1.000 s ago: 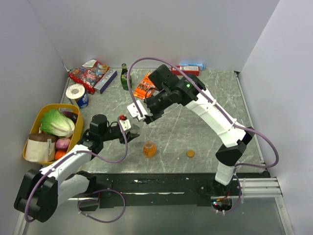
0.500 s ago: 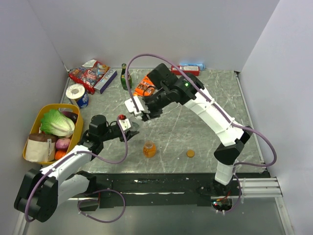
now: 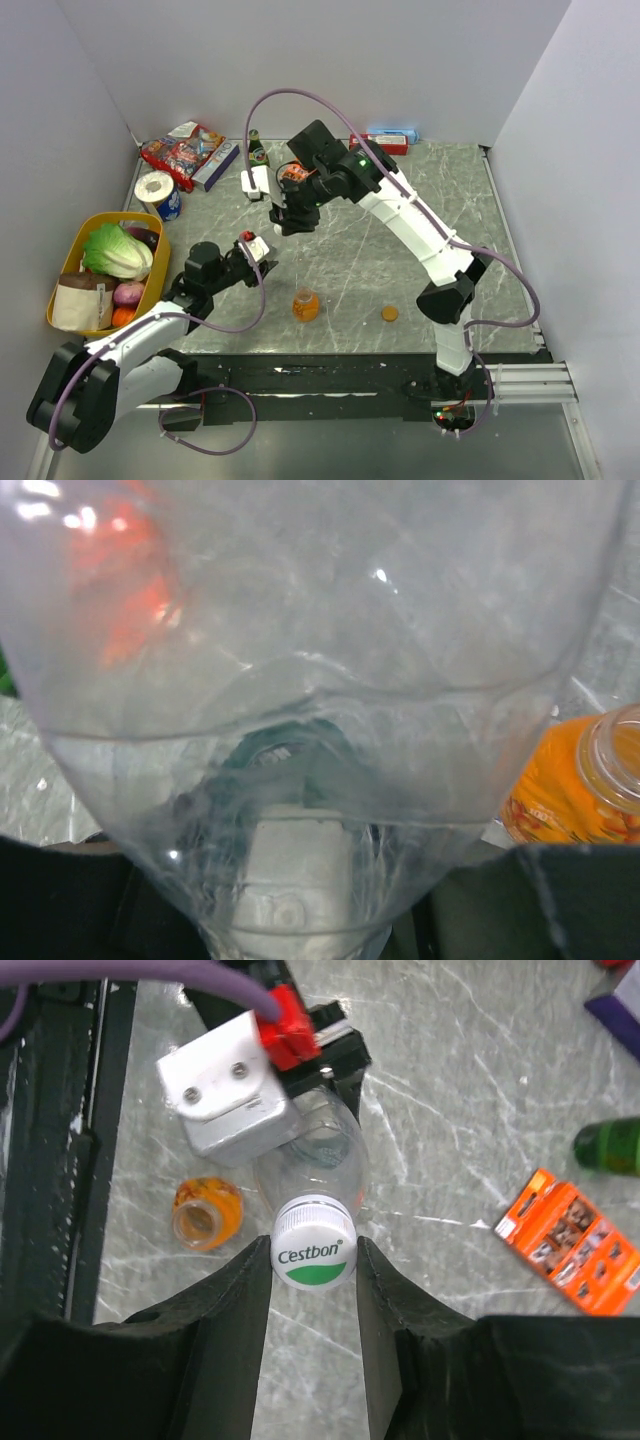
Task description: Screw on the bottle caps
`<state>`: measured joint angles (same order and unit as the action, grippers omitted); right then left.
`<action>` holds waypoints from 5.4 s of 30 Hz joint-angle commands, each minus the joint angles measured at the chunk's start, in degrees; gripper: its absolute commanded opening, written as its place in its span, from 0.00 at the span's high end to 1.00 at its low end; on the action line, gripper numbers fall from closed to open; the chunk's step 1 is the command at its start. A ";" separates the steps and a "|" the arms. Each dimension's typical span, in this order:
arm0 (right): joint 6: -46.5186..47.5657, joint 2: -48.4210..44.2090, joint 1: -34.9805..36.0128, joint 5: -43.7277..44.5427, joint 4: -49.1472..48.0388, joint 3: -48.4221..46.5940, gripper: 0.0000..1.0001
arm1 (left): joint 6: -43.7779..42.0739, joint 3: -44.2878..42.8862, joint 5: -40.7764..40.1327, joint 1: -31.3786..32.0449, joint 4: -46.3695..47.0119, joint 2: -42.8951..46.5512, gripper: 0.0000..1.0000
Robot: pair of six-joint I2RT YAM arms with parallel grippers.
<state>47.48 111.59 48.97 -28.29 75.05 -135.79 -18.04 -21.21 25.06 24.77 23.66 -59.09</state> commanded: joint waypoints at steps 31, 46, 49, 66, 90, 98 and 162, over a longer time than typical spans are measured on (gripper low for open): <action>-21.21 -9.18 -1.68 9.66 1.15 7.19 0.20 | 15.67 0.56 -12.85 4.05 11.94 -1.82 0.99; 21.40 -16.14 -1.60 -9.05 -1.14 9.22 0.25 | -1.55 -3.66 9.57 2.47 -2.21 0.46 0.99; 28.61 -16.75 -0.37 -9.94 1.68 10.97 0.25 | -3.40 -4.63 9.75 2.47 -4.23 1.08 0.99; 38.64 -13.33 1.39 -10.20 7.65 8.96 0.36 | -7.53 -6.38 10.54 2.47 -6.96 2.93 0.99; 40.14 -9.20 1.04 -5.63 14.69 7.11 0.45 | -6.74 -5.86 7.20 2.38 -2.57 3.28 0.99; 38.47 -9.37 0.86 -4.40 14.69 8.43 0.46 | -5.86 -4.63 2.54 2.38 0.16 3.37 0.99; 25.80 -26.69 -3.97 -10.46 -9.74 28.83 0.28 | -13.42 -13.33 5.00 5.02 -18.47 -1.91 0.99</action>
<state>61.82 83.74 43.86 -39.00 67.02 -107.42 -25.52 -31.88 22.65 30.09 9.37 -62.94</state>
